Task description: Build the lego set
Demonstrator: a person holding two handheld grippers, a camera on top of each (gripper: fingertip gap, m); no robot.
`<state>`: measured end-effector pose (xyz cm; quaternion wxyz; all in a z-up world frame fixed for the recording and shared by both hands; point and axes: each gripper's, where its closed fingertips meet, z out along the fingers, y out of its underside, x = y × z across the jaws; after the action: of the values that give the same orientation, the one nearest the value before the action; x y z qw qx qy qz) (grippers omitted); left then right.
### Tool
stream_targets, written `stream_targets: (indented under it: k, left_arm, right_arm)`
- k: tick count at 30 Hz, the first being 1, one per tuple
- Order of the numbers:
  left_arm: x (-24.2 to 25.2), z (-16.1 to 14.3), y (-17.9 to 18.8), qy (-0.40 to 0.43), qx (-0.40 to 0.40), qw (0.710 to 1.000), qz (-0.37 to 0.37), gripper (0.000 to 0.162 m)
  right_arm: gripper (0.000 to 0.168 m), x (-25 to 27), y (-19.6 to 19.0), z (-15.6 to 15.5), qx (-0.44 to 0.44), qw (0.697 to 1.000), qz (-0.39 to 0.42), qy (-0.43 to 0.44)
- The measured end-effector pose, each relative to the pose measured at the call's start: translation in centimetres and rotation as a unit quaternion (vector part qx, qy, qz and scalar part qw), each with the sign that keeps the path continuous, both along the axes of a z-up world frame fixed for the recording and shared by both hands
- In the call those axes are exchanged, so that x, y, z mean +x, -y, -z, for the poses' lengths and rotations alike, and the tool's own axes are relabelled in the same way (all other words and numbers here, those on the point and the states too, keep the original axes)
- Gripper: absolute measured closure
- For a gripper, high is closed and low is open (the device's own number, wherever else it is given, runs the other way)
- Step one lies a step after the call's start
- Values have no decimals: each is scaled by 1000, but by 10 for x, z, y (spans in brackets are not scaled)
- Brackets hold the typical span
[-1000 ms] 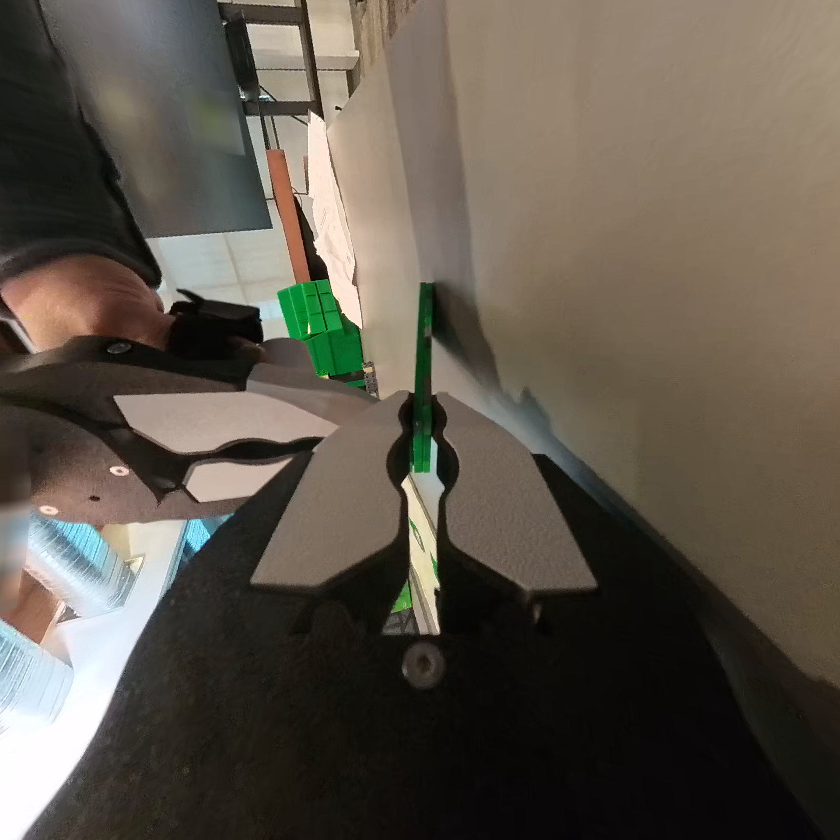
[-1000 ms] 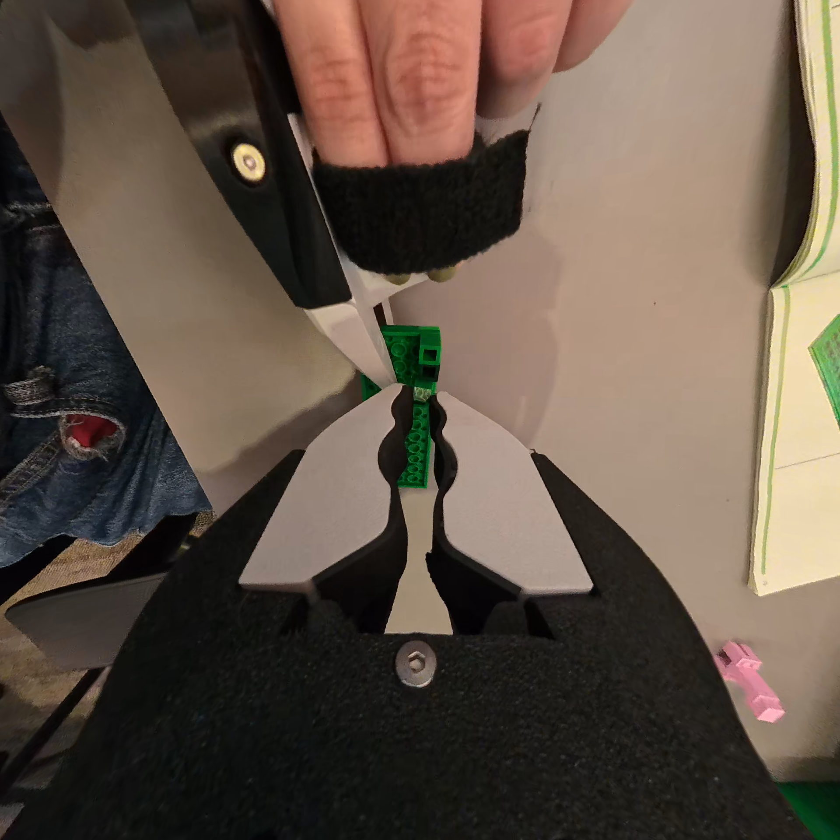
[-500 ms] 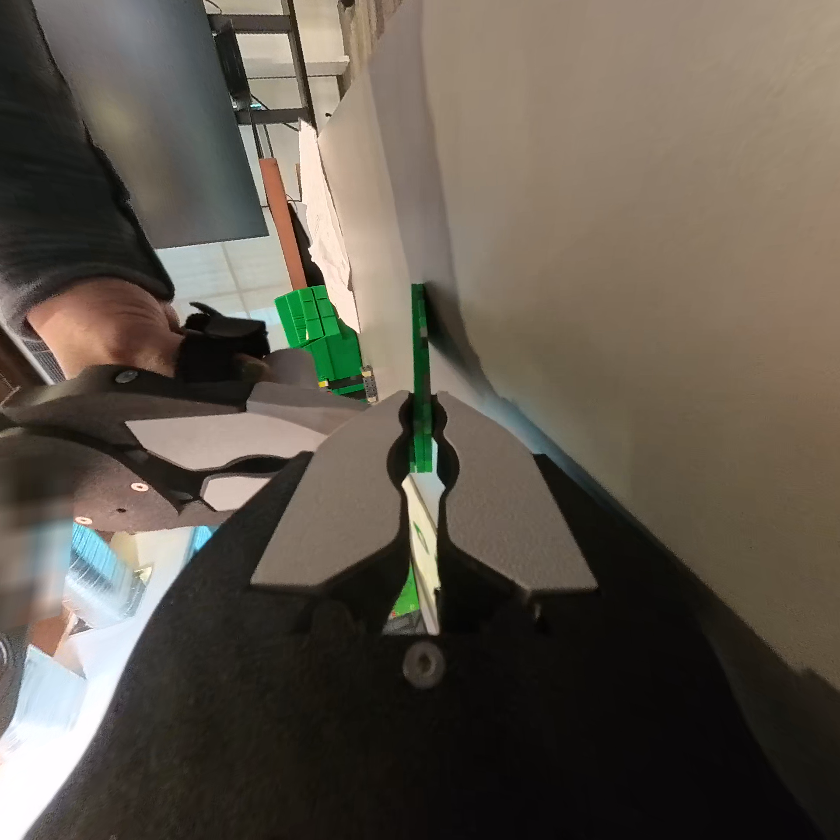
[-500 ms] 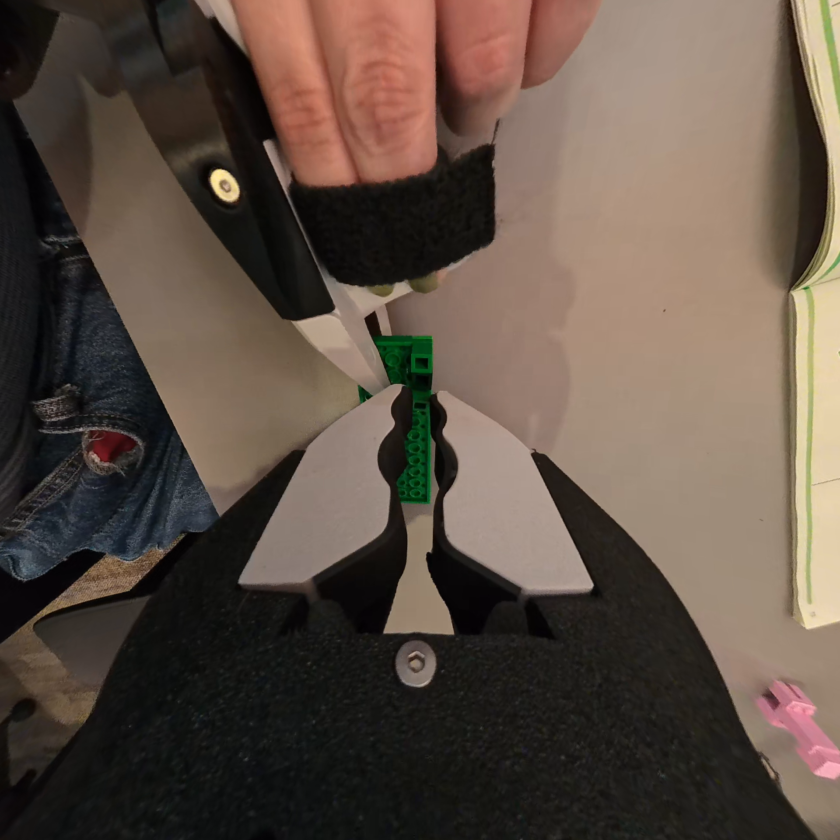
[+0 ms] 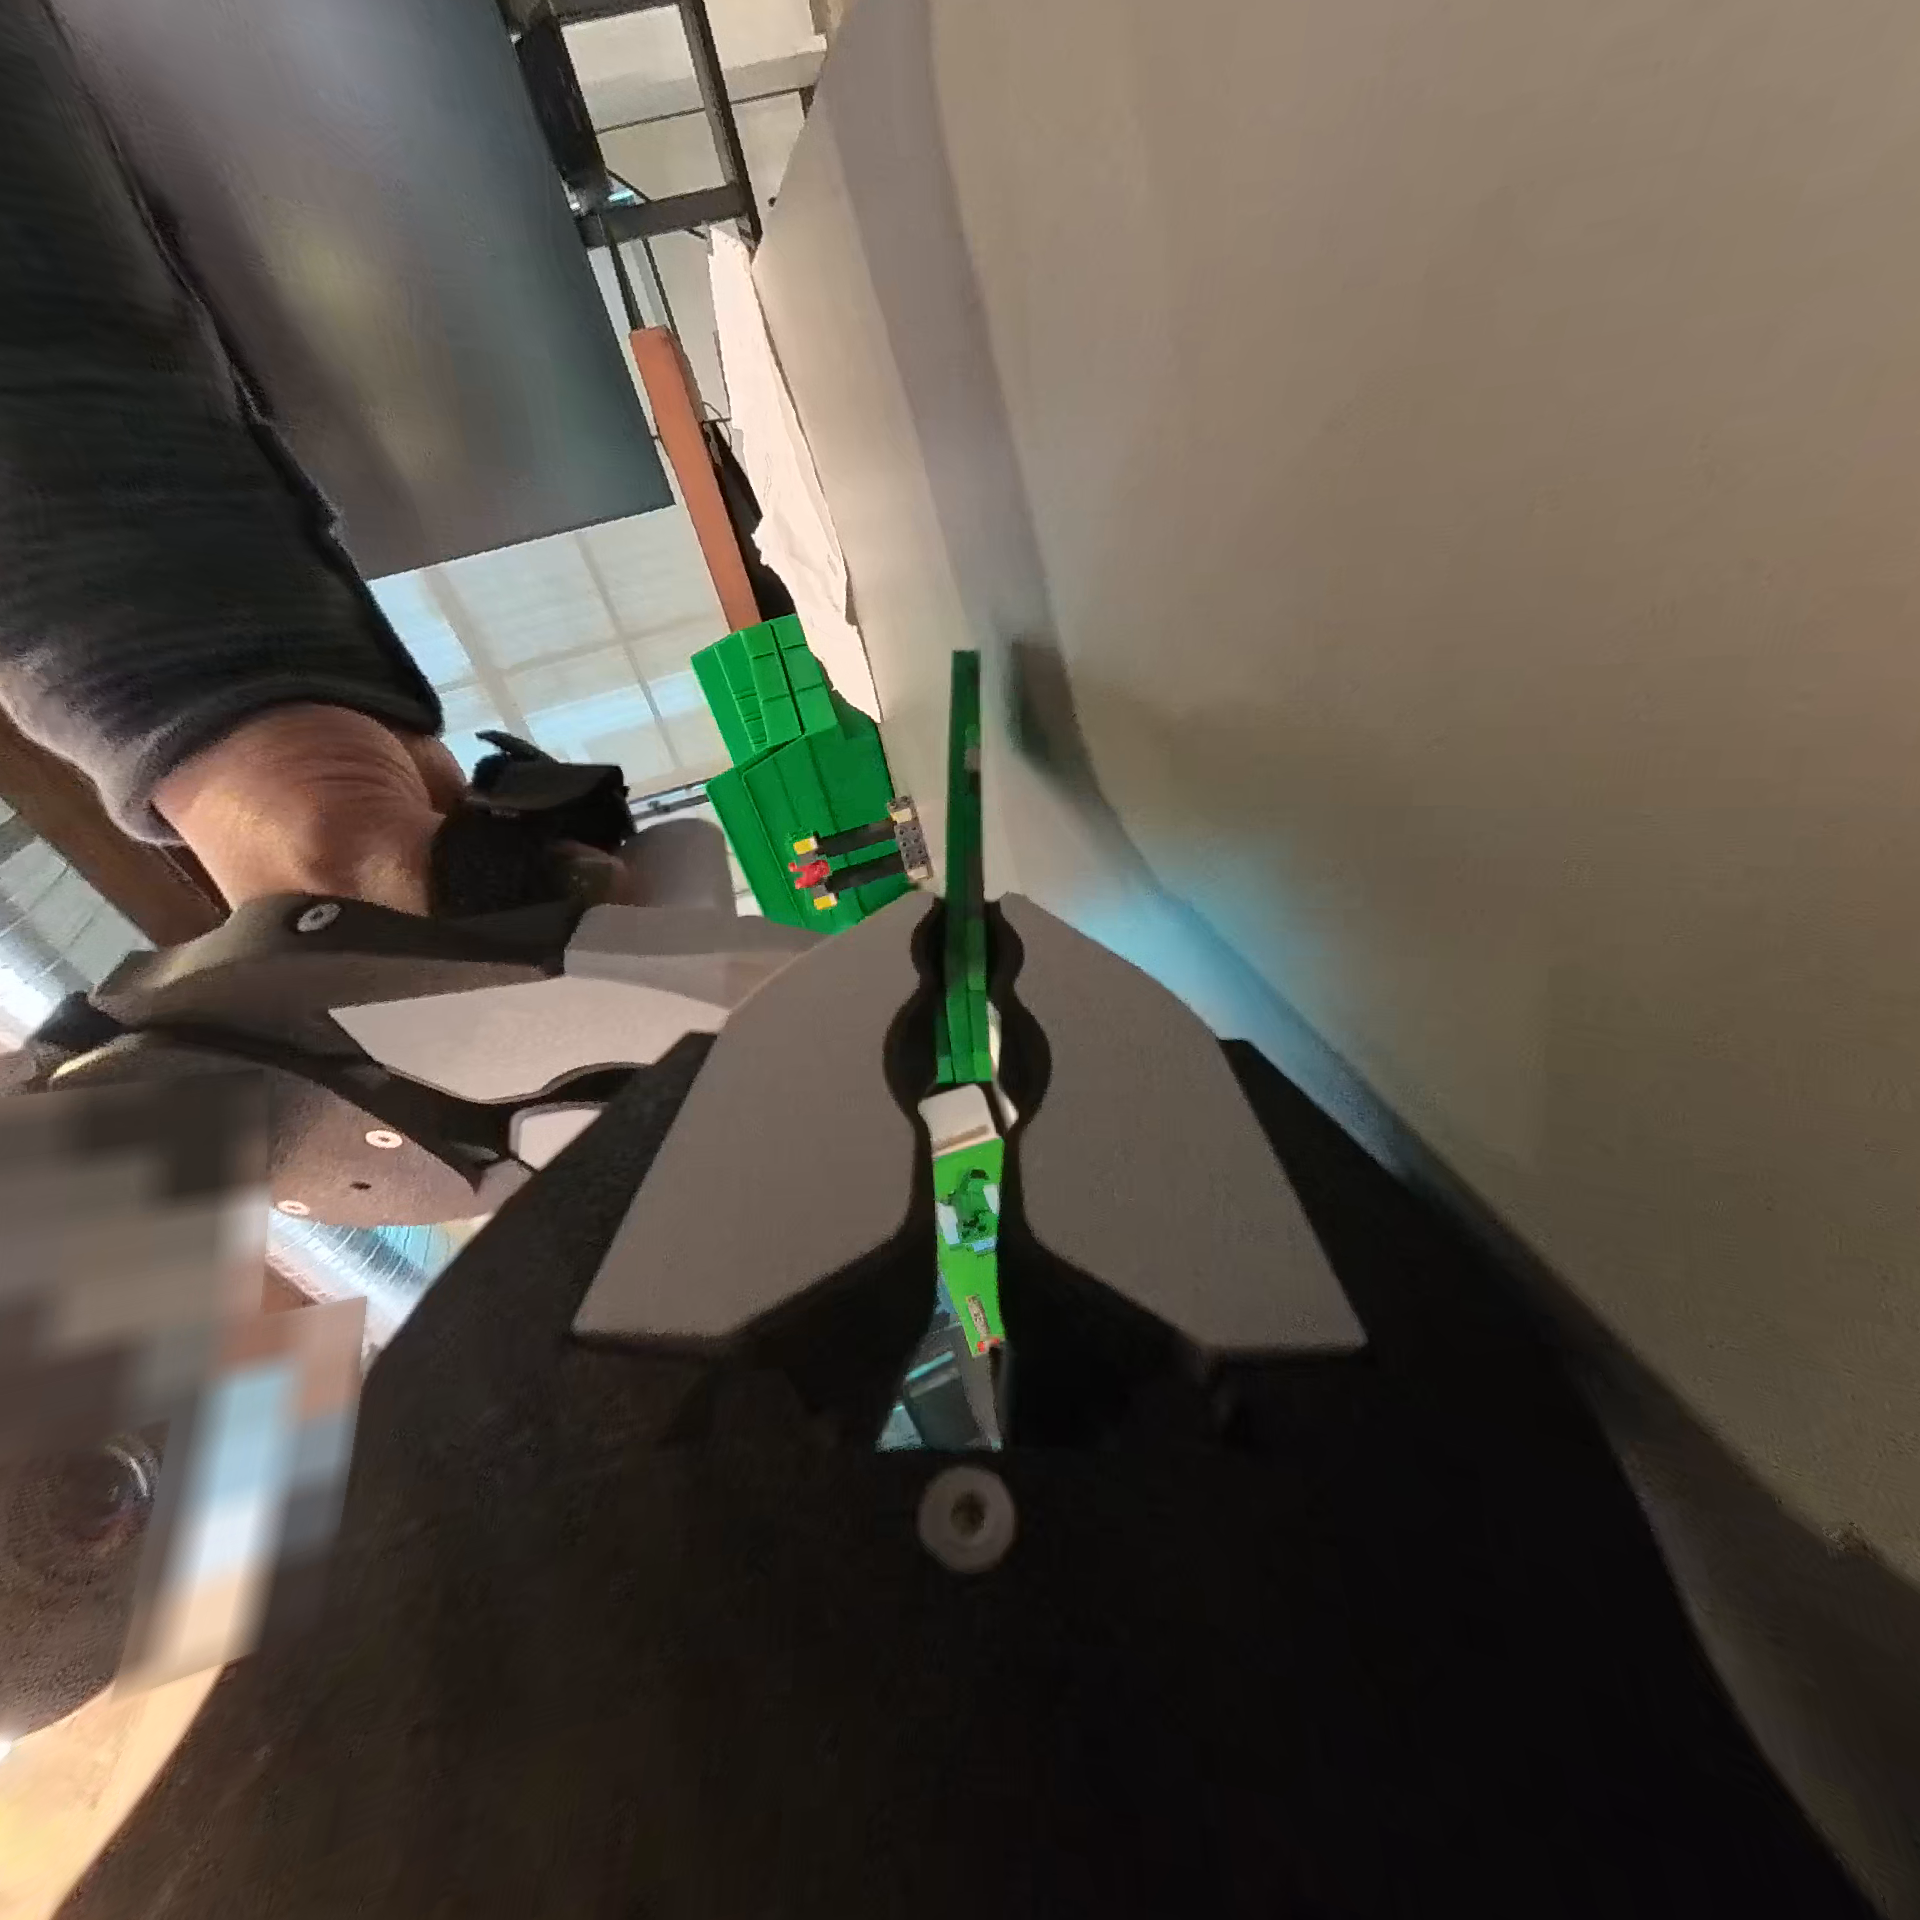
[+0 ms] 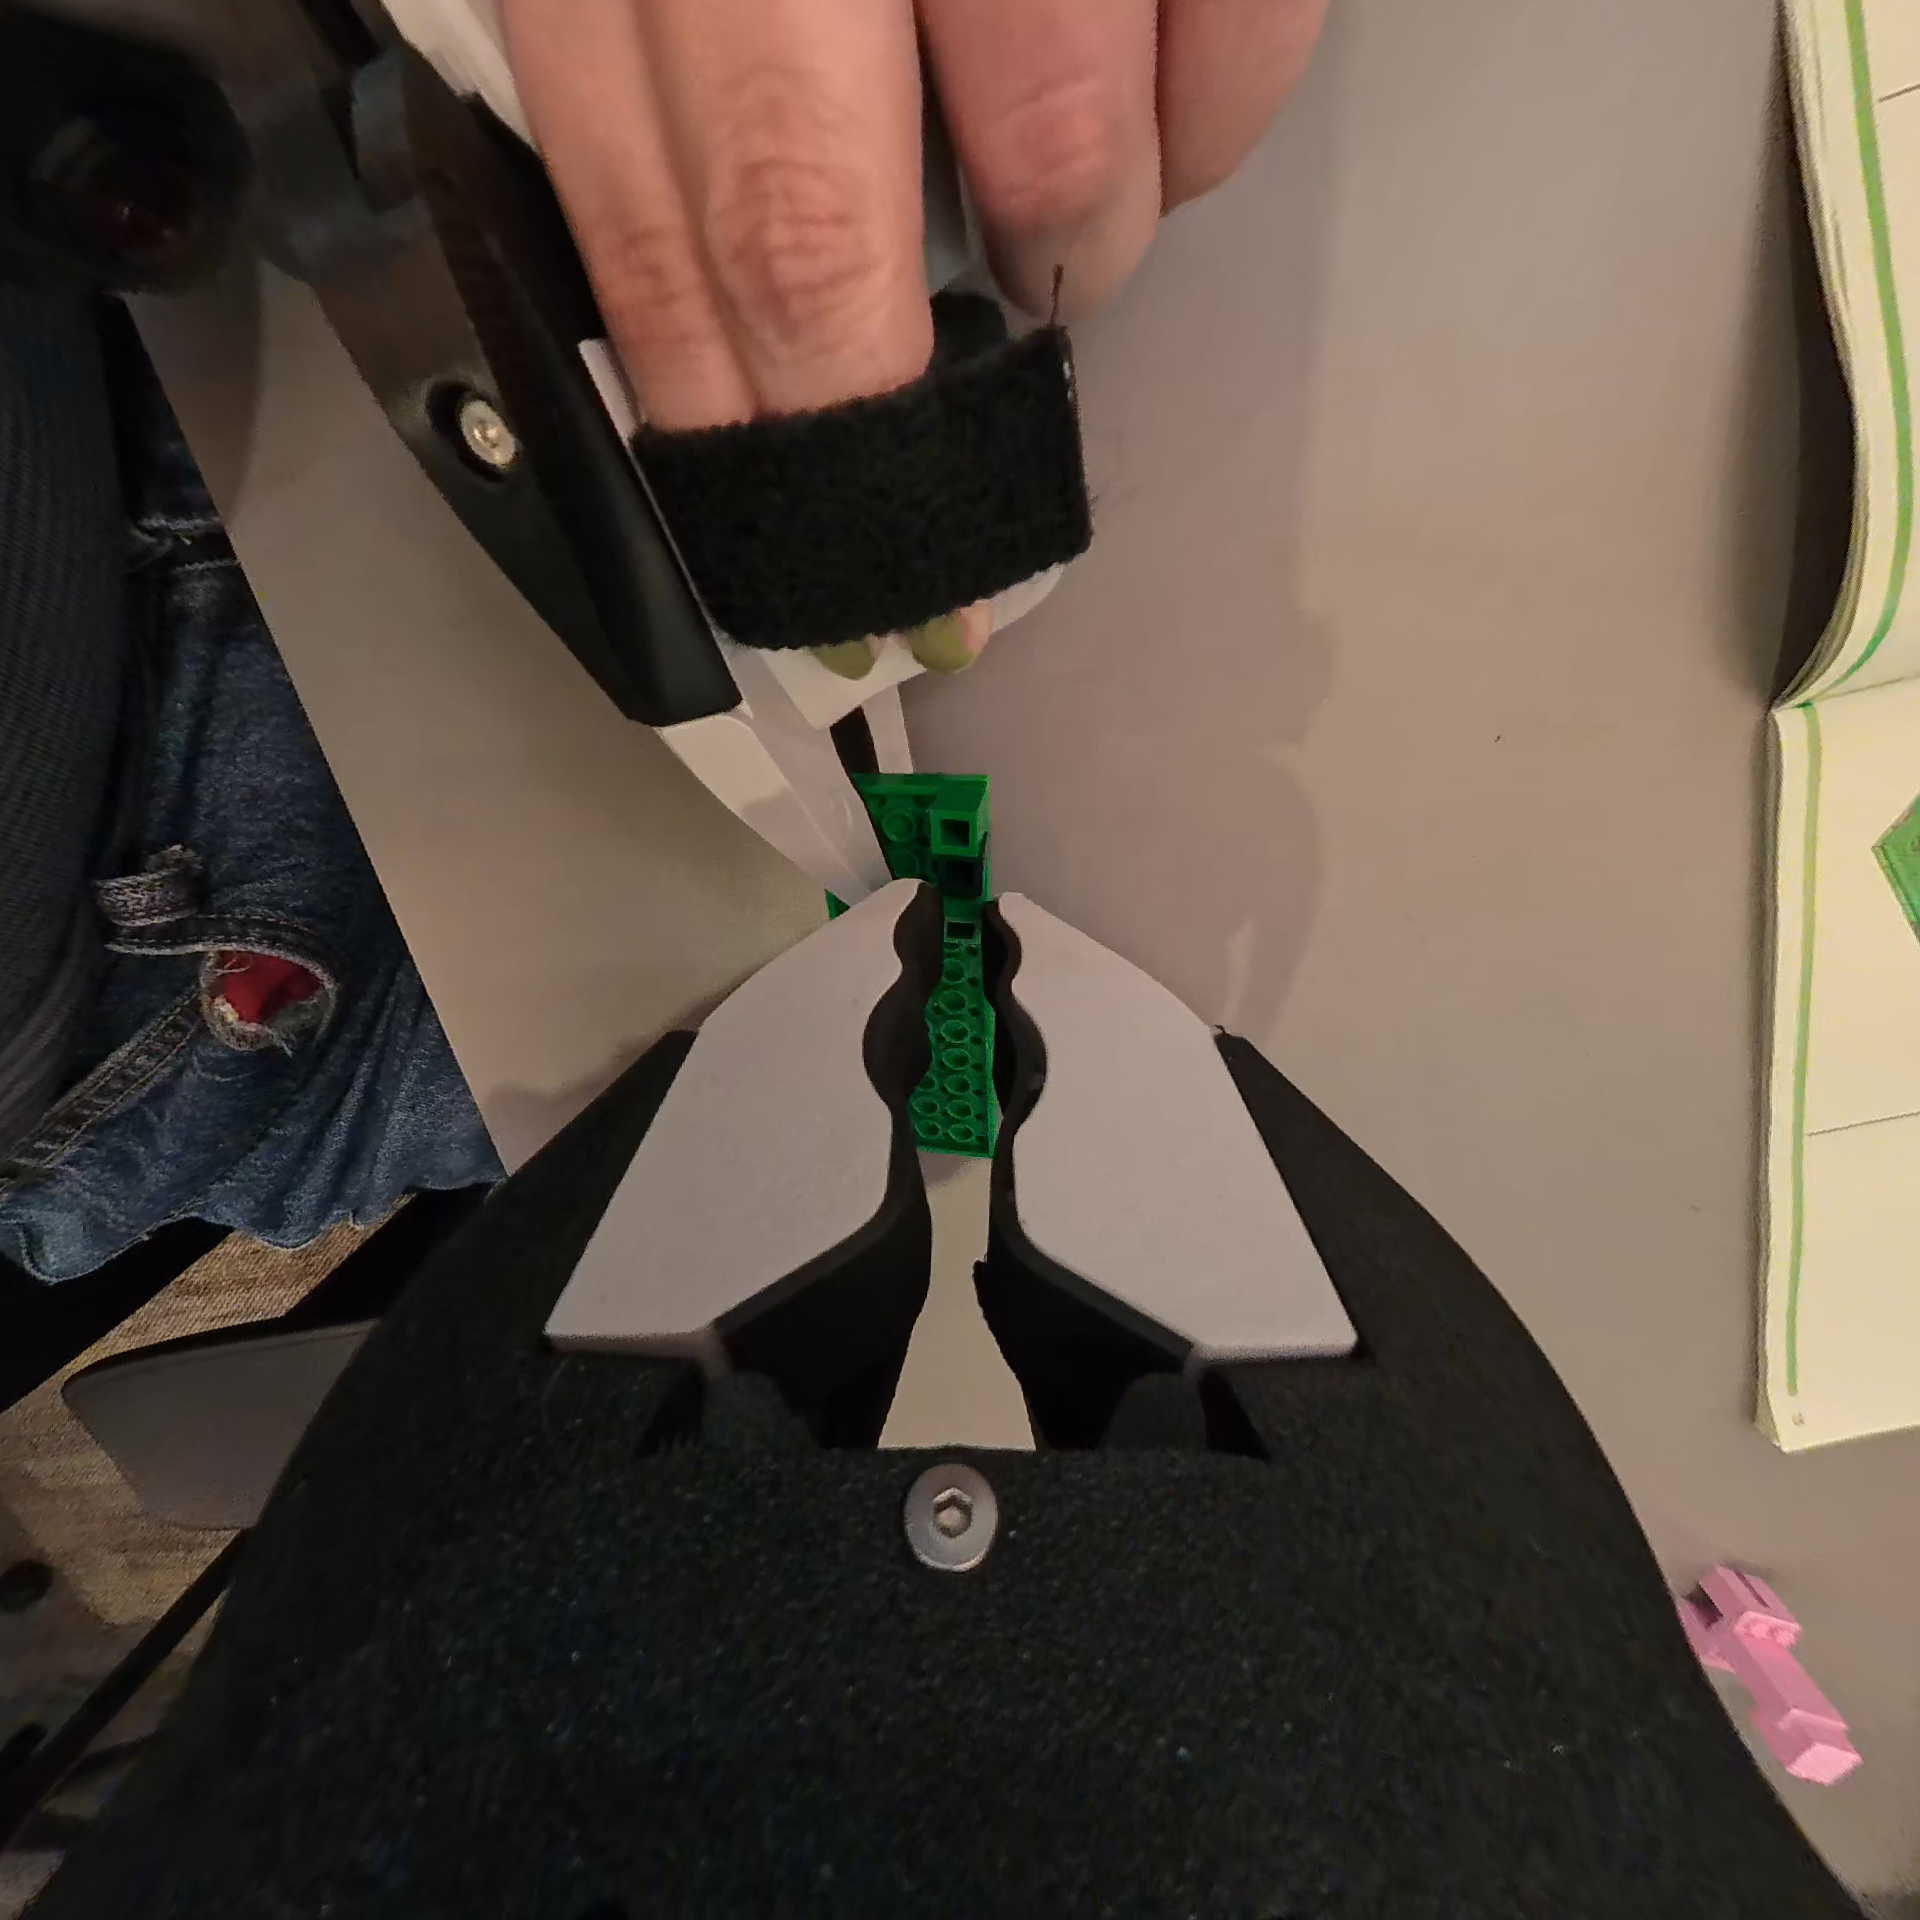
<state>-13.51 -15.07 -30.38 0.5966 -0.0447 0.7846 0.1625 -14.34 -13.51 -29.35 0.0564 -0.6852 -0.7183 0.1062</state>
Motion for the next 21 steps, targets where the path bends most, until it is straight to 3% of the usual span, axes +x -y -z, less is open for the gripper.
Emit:
stream_targets:
  k: [1, 21]
  left_arm:
    - [0, -1, -1, 4, -1, 1000, -3, 156]
    - [1, -7, 1, 18, 23, 1000, -3, 156]
  right_arm:
    - [161, 0, -1, -1, 5, 1000, 1, 0]
    - [162, -2, 2, -8, 79, 995, -52, 34]
